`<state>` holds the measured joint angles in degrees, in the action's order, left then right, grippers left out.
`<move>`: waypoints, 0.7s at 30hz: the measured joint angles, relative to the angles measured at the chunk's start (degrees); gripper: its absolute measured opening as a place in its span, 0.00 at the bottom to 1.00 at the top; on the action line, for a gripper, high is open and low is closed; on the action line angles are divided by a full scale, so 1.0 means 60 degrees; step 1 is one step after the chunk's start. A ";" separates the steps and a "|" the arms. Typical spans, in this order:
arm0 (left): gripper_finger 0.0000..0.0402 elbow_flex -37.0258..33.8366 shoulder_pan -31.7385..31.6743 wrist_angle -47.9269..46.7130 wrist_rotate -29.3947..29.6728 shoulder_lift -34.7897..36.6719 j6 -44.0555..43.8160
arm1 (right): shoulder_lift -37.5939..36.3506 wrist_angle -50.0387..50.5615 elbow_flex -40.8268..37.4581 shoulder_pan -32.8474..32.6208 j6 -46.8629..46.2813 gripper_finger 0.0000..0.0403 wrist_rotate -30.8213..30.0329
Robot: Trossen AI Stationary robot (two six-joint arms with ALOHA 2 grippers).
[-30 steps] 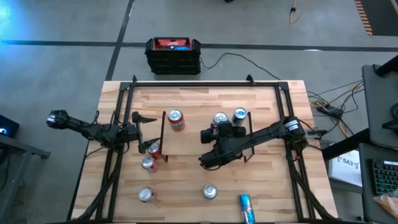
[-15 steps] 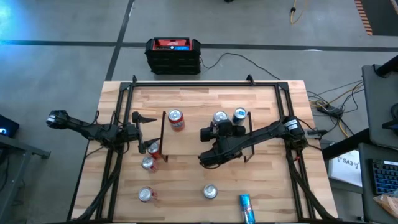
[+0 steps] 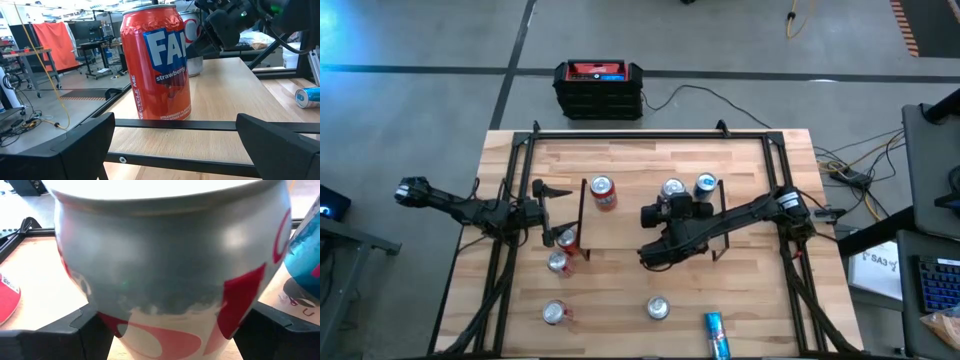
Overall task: Place canned beverage on shelf
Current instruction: Put the right silver red soda can on the shelf
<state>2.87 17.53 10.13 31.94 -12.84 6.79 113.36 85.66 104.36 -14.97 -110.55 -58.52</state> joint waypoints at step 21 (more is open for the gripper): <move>1.00 0.0000 -0.0001 0.0000 0.0000 0.0000 0.0000 | 0.0000 -0.0184 0.0004 0.0082 0.0213 0.91 0.0053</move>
<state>2.87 17.52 10.13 31.94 -12.84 6.79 113.36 84.55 104.38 -14.48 -109.28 -58.20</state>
